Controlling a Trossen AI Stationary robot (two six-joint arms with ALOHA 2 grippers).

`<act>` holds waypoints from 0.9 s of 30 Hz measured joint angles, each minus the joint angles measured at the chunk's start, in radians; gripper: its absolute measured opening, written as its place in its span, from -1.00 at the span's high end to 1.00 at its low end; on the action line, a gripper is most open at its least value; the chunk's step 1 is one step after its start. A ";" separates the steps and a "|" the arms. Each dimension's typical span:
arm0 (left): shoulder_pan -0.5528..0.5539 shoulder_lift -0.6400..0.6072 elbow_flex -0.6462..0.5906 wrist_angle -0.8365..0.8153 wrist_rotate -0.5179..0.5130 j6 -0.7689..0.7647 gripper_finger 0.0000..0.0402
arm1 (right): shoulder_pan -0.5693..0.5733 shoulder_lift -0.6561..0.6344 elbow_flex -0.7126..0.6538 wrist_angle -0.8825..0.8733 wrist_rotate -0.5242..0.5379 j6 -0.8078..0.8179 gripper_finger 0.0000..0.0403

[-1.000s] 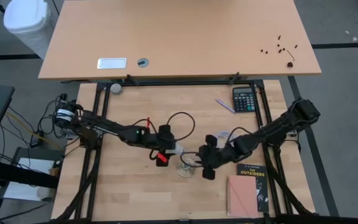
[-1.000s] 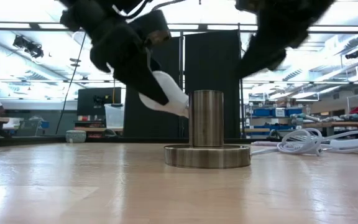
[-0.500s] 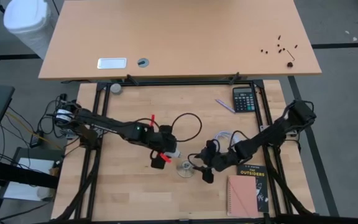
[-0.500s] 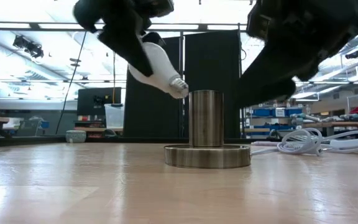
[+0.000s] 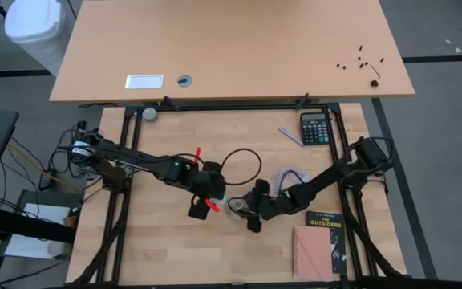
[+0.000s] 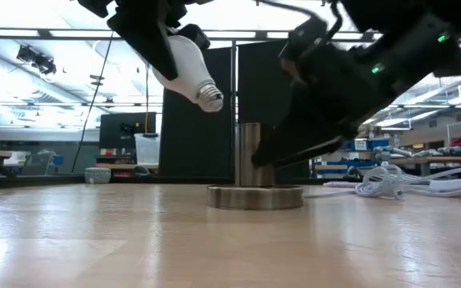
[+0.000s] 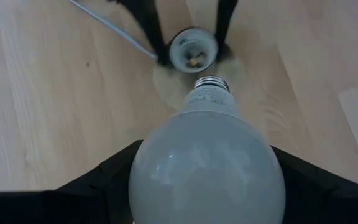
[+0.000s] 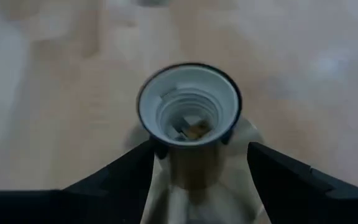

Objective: Screw lightbulb
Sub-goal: Insert the light bulb into the lamp

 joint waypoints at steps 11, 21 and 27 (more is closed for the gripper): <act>0.004 0.000 0.000 -0.038 -0.123 0.036 -0.40 | -0.151 0.002 -0.001 0.109 0.016 -0.146 -0.33; 0.033 0.000 0.000 -0.034 -0.168 0.052 -0.40 | -0.105 -0.118 -0.001 -0.029 0.062 -0.183 -0.33; 0.071 0.000 0.010 0.007 -0.113 0.077 -0.40 | -0.100 -0.162 -0.001 -0.003 0.134 -0.183 -0.33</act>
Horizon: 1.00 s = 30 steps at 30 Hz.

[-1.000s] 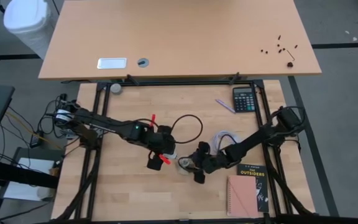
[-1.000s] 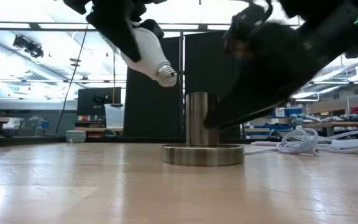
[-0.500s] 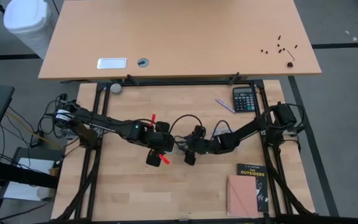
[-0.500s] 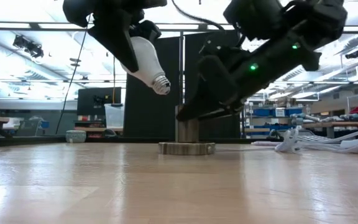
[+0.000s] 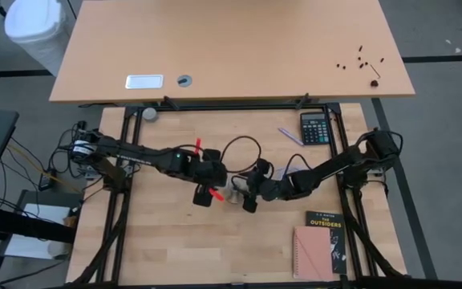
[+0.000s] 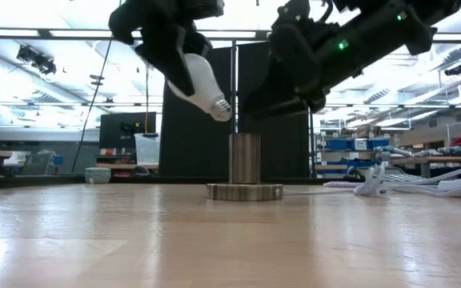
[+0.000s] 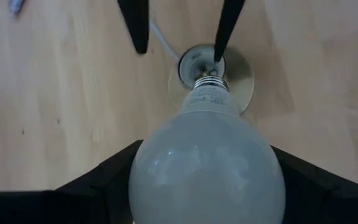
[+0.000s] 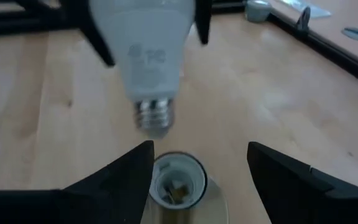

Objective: Screw lightbulb
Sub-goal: Insert the light bulb into the lamp

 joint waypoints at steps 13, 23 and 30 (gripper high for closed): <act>0.010 0.000 0.009 -0.014 0.016 0.030 -0.40 | -0.020 -0.007 -0.001 -0.014 -0.023 -0.003 -0.33; 0.014 0.000 0.009 0.013 0.016 0.056 -0.40 | -0.007 -0.049 0.001 0.007 -0.031 -0.019 -0.33; 0.014 0.000 0.009 0.059 0.021 0.064 -0.40 | -0.015 -0.048 0.000 0.053 -0.040 -0.035 -0.33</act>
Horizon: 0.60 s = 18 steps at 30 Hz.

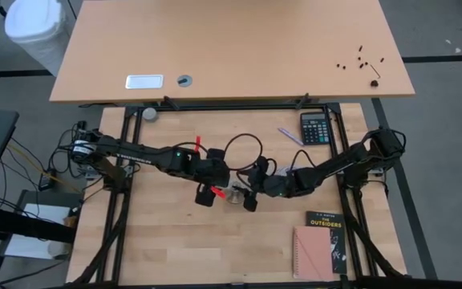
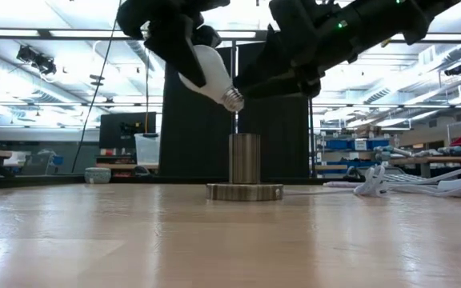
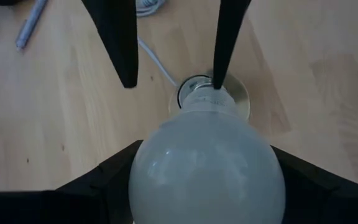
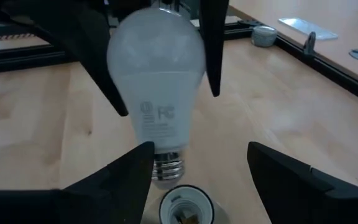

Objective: Screw lightbulb
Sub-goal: Insert the light bulb into the lamp

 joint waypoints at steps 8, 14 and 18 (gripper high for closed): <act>0.001 0.000 0.000 0.058 0.003 0.015 -0.40 | -0.017 0.001 0.000 -0.020 -0.001 0.005 -0.33; 0.000 0.010 0.000 0.082 0.021 0.018 -0.40 | -0.017 0.002 0.000 -0.032 -0.001 0.007 -0.33; 0.000 0.030 0.000 0.107 0.070 0.020 -0.40 | -0.008 0.002 0.000 -0.095 0.015 0.026 -0.33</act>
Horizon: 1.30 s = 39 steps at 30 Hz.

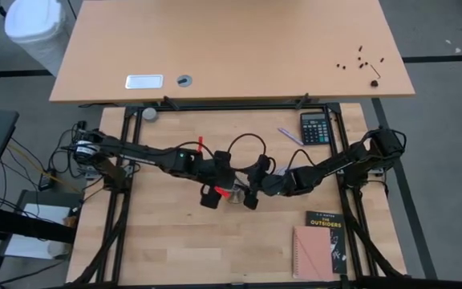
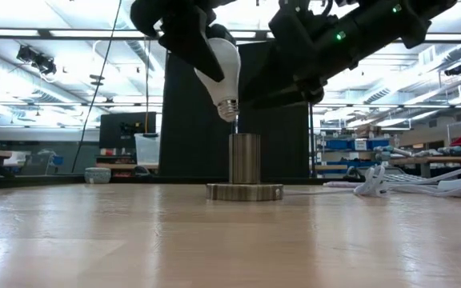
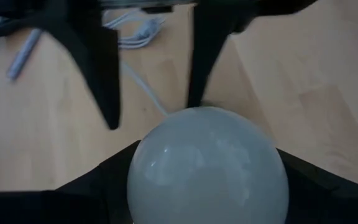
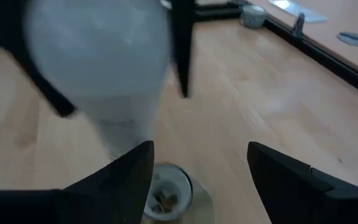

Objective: Screw lightbulb
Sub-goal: Insert the light bulb into the lamp

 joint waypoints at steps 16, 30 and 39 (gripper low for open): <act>0.053 0.049 0.000 0.068 0.017 0.050 -0.40 | 0.023 -0.069 0.000 -0.240 -0.008 0.127 -0.33; 0.076 0.099 0.000 0.052 0.113 0.106 -0.40 | 0.028 -0.048 -0.001 -0.264 -0.009 0.178 -0.33; 0.070 0.104 0.000 0.056 0.131 0.148 -0.40 | 0.028 -0.048 -0.001 -0.240 -0.009 0.183 -0.33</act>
